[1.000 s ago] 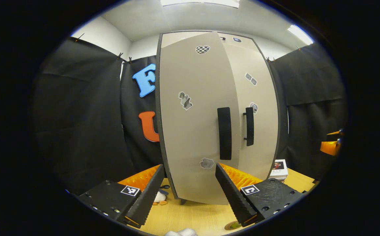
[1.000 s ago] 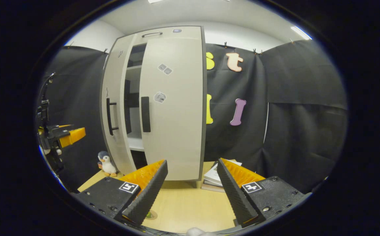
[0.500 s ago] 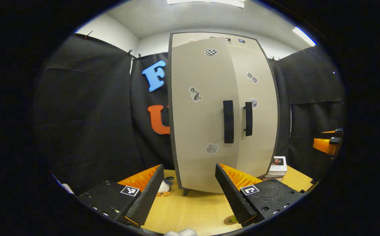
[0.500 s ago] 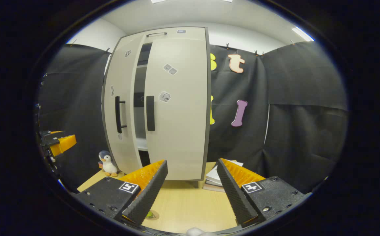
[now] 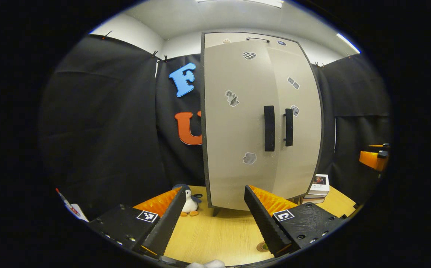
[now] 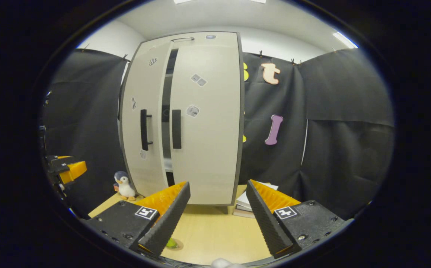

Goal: Grasp the bottle in the cabinet with the left hand and place it on the coaster, then close the right door with the right hand and the left door with the left hand.

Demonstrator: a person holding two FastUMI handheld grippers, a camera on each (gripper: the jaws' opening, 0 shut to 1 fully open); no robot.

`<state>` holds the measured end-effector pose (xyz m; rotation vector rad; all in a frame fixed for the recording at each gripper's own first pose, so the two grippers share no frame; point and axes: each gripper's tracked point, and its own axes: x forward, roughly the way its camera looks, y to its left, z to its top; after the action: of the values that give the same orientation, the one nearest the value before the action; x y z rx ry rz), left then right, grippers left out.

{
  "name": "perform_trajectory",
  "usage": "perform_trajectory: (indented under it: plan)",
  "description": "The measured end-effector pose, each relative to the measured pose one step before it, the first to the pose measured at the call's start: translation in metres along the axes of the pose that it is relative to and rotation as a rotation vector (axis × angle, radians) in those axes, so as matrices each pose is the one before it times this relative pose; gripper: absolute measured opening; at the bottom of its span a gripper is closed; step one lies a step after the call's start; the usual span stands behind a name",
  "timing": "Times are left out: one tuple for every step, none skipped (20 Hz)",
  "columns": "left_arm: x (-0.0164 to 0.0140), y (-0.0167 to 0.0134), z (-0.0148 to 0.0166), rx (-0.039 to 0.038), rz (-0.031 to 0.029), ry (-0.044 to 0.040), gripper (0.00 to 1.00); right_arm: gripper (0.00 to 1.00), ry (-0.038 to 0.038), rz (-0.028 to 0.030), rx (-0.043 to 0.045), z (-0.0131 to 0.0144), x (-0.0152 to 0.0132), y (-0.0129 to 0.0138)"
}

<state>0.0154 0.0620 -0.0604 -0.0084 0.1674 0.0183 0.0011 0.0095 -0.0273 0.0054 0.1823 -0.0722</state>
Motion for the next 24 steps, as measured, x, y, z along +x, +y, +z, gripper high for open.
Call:
perform_trajectory:
  plan:
    - [0.00068, -0.00089, 0.00206, -0.00029, -0.00218, -0.0041, 0.96, 1.0, 0.00006, 0.00065, 0.00215, -0.00032, -0.00013, 0.00129]
    - [0.00038, -0.00109, 0.00174, -0.0042, -0.00319, -0.00499, 0.96, 0.99, -0.00027, -0.00009, 0.00149, 0.00032, -0.00054, 0.00089]
    - [0.00089, -0.00135, 0.00273, -0.00401, -0.00376, -0.0069, 0.96, 0.99, 0.00005, -0.00117, 0.00017, 0.00001, -0.00024, 0.00062]
    - [0.00139, -0.00034, 0.00037, -0.00314, -0.00198, -0.00143, 0.96, 1.0, 0.00051, -0.00145, -0.0006, 0.0004, -0.00087, 0.00039]
    - [0.00106, -0.00007, 0.00031, -0.00262, -0.0038, 0.0, 0.96, 0.99, -0.00186, -0.00057, 0.00115, 0.00055, -0.00055, 0.00027]
    - [0.00037, -0.00109, 0.00073, -0.00247, -0.00411, -0.00033, 0.96, 0.99, -0.00223, -0.00077, 0.00222, 0.00095, -0.00105, 0.00042]
    - [0.00026, -0.00104, 0.00124, -0.00055, -0.0027, -0.00281, 0.96, 0.99, -0.005, -0.0002, 0.00206, 0.00191, -0.00056, 0.00041]
    - [-0.00027, -0.00007, 0.00094, 0.00338, -0.00241, -0.00175, 0.96, 1.0, -0.00221, -0.00232, -0.00009, 0.00048, -0.00115, 0.00031]
    - [0.00078, 0.00045, 0.00014, 0.00576, 0.00038, -0.00138, 0.96, 1.0, -0.00322, -0.00118, 0.00073, 0.00085, -0.00056, 0.0]
    - [0.00087, -0.00018, 0.00015, 0.00541, -0.00046, -0.00082, 0.96, 0.99, -0.00242, -0.00299, 0.00006, 0.00004, -0.00007, -0.0007]
    - [0.0001, -0.00001, -0.00016, 0.00322, -0.0028, 0.00015, 0.96, 0.99, 0.00007, -0.00385, -0.00021, 0.00002, 0.00077, -0.00075]
    - [0.0012, 0.00013, -0.0005, 0.00309, -0.0023, 0.00023, 0.96, 1.0, 0.00191, -0.0013, 0.00038, -0.00096, -0.00014, 0.00006]
    - [0.00069, -0.00062, -0.00013, 0.00103, -0.00408, 0.00205, 0.96, 1.0, 0.0015, -0.00146, 0.00237, -0.00058, 0.00052, 0.00013]
    - [-0.00046, -0.00127, -0.0004, -0.00076, -0.00498, 0.00098, 0.96, 1.0, 0.00256, -0.00049, 0.0018, -0.0012, 0.00017, 0.00016]
    - [0.00068, -0.00051, -0.00044, -0.00131, -0.00298, 0.00184, 0.96, 0.99, 0.00153, -0.00101, 0.00034, -0.00041, 0.00012, -0.00002]
    - [0.00044, 0.00024, -0.00037, -0.00062, -0.00224, 0.00134, 0.96, 0.99, 0.00109, -0.00181, -0.00088, -0.00046, 0.00005, 0.00046]
    - [0.0005, 0.00042, -0.00029, 0.00113, -0.00066, 0.00054, 0.96, 0.99, 0.00107, -0.00129, -0.0012, 0.00015, 0.00072, 0.00029]
    - [0.00071, 0.00076, -0.00027, 0.00223, -0.00098, 0.00103, 0.96, 1.0, 0.00015, -0.00134, 0.00057, -0.00123, 0.00077, 0.00057]
    - [0.00067, 0.00037, 0.00028, 0.00273, -0.00064, 0.00125, 0.96, 1.0, 0.00027, -0.00056, 0.00156, 0.00034, 0.0013, 0.00045]
    - [0.00071, -0.00019, -0.00085, 0.00225, -0.00163, 0.00145, 0.96, 0.99, 0.00083, -0.0012, 0.00124, -0.00057, 0.00025, 0.00017]
    - [0.00023, -0.0002, -0.00028, 0.0023, -0.00192, -0.00085, 0.96, 1.0, 0.00115, -0.00155, 0.00108, -0.00031, 0.00078, 0.00017]
    - [0.00071, 0.00017, 0.0008, 0.00273, -0.00113, -0.00347, 0.96, 1.0, 0.00016, -0.00085, 0.00179, 0.00009, 0.00007, 0.00073]
    - [0.00115, -0.00152, -0.00116, 0.00301, -0.00541, 0.0054, 0.96, 1.0, 0.00106, 0.00005, 0.00076, 0.00034, 0.00104, 0.00126]
    - [0.00025, 0.00039, -0.00114, 0.00164, -0.00254, 0.00398, 0.96, 1.0, -0.00084, 0.00057, -0.00056, -0.00054, 0.00109, 0.00089]
